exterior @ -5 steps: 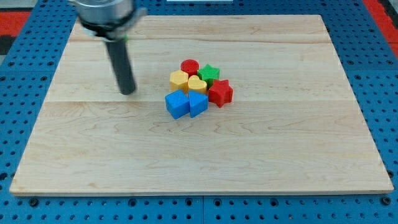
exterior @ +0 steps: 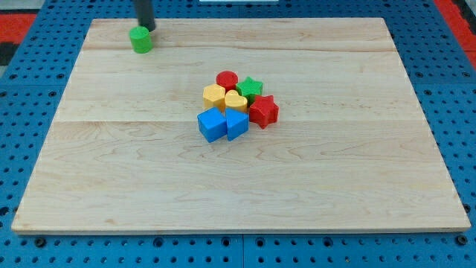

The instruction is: Move green circle towards center

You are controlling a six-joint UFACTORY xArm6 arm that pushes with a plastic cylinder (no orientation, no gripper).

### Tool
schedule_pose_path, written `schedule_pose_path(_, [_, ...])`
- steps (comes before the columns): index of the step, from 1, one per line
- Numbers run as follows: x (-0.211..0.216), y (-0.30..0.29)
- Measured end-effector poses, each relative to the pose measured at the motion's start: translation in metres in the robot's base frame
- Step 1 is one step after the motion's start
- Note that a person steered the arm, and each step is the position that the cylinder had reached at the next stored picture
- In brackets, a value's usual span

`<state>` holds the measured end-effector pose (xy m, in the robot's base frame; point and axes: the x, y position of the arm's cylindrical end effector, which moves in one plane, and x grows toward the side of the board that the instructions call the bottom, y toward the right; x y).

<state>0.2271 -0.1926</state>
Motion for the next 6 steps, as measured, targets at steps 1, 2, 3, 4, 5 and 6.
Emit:
schedule_pose_path(1, [0.026, -0.034])
schedule_pose_path(2, [0.052, -0.024])
schedule_pose_path(3, [0.022, -0.026])
schedule_pose_path(4, [0.027, 0.0])
schedule_pose_path(5, [0.052, 0.021])
schedule_pose_path(6, [0.08, 0.04])
